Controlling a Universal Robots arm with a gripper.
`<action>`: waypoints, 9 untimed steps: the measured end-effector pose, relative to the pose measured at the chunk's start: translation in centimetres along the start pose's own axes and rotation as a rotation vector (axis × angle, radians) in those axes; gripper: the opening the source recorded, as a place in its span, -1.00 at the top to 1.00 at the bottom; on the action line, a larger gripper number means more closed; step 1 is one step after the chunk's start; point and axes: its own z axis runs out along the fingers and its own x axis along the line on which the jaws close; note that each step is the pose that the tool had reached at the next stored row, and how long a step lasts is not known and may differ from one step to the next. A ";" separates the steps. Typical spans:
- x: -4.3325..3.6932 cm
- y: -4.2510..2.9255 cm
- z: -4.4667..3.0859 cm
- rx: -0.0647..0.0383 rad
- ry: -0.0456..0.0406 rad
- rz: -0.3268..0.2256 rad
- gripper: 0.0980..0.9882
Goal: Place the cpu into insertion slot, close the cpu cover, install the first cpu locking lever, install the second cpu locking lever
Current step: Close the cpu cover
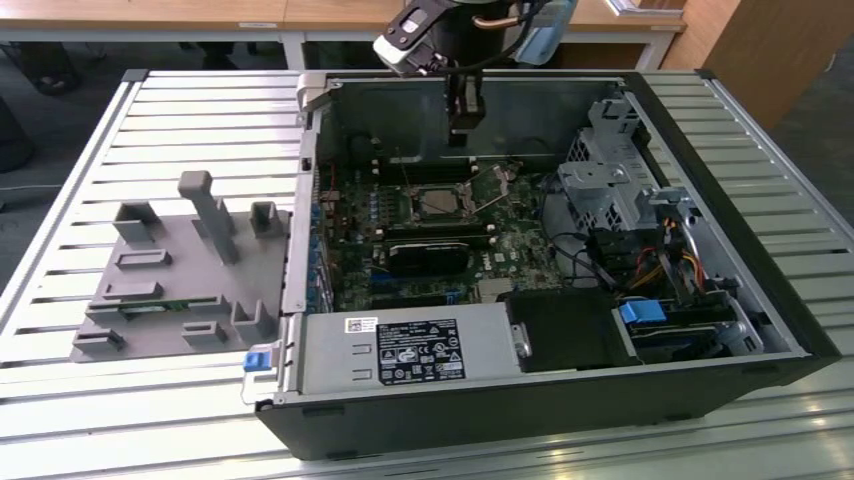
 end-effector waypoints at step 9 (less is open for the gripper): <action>0.01 0.66 0.58 0.000 -0.0001 0.000 0.98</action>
